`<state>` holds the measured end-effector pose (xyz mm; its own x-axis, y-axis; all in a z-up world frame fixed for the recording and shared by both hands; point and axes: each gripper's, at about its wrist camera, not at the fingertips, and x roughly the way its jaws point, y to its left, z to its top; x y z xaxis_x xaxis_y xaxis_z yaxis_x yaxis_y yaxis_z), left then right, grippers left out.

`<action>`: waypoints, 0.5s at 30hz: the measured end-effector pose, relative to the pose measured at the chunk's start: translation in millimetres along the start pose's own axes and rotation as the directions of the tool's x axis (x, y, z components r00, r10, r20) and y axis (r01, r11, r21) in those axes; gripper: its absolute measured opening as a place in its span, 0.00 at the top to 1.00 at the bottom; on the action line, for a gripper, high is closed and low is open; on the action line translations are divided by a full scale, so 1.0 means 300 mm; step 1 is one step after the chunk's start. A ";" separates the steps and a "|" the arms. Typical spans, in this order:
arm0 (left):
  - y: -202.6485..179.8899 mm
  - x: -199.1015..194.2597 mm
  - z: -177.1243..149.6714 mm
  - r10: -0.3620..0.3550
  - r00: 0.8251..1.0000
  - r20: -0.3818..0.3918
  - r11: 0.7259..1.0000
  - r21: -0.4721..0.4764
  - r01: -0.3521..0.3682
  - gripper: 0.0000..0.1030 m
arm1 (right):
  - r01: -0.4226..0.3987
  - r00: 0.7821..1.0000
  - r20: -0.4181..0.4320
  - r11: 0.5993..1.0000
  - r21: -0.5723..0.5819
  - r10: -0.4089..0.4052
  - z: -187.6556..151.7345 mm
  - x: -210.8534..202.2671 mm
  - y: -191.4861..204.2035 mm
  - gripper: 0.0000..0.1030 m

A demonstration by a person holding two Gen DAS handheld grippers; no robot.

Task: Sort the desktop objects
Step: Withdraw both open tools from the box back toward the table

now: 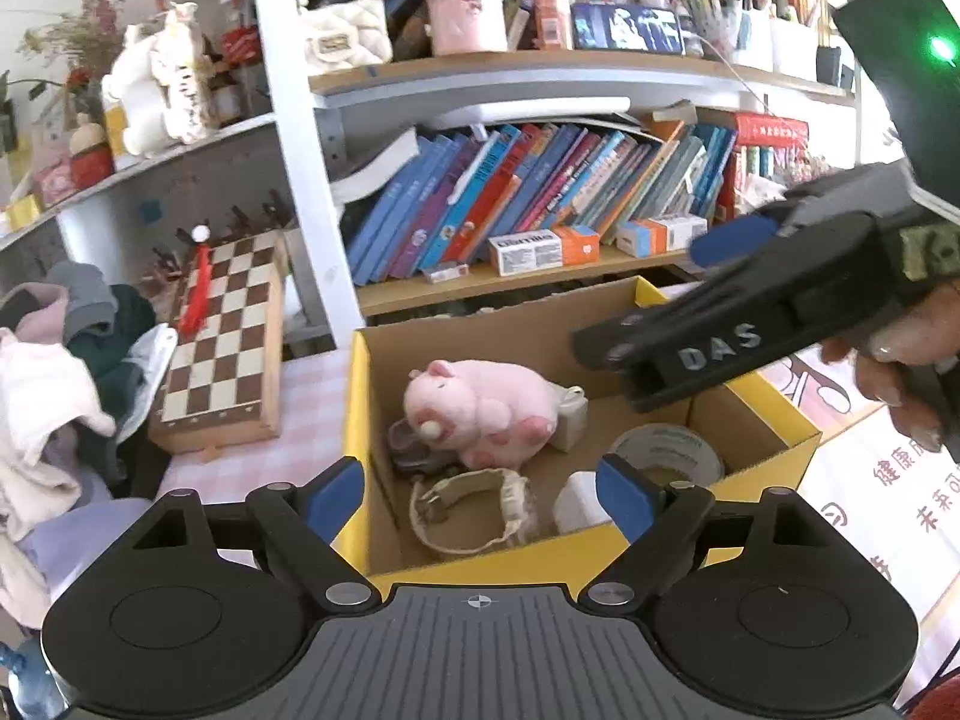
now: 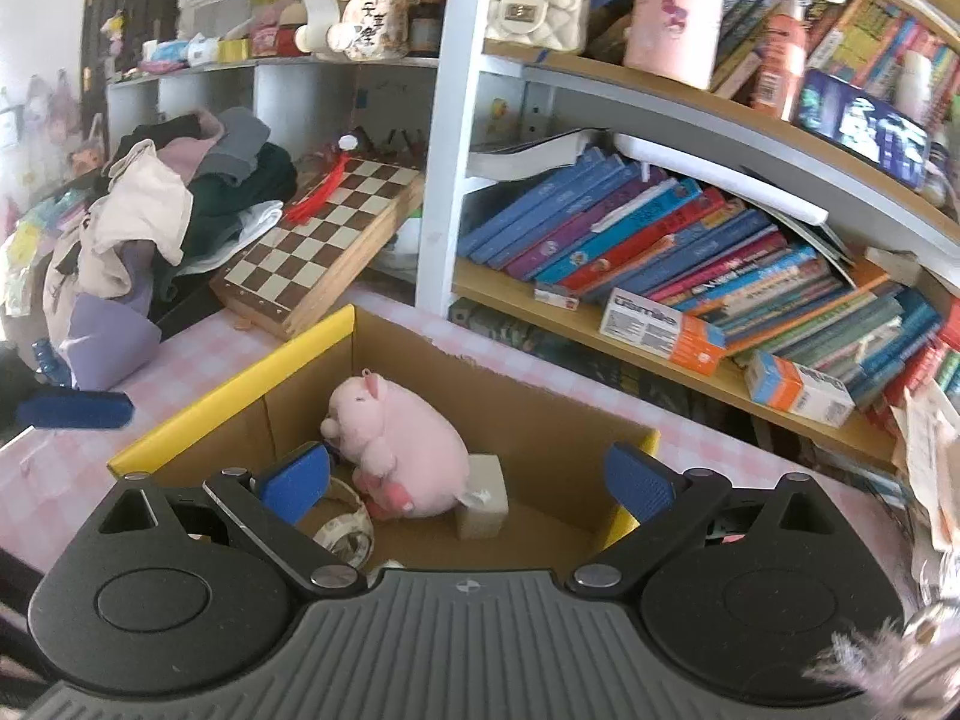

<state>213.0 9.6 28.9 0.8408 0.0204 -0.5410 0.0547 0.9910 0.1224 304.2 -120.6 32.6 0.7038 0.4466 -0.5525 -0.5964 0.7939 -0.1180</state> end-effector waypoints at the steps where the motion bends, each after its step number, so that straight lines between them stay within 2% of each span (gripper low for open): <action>1: 0.009 -0.010 -0.006 0.003 1.000 0.003 1.000 -0.006 -0.003 0.15 | 0.010 1.000 0.001 1.000 0.005 -0.010 -0.010 -0.012 0.007 0.03; 15: 0.112 -0.153 -0.133 0.000 1.000 0.001 0.999 -0.054 0.000 0.15 | 0.116 0.993 -0.039 0.989 0.093 -0.113 -0.157 -0.164 0.136 0.03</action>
<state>154.8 47.1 24.7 0.8414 0.0207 -0.5401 0.0252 0.9967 0.0775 227.2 -129.6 16.1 0.7507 0.3378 -0.5678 -0.4724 0.8753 -0.1039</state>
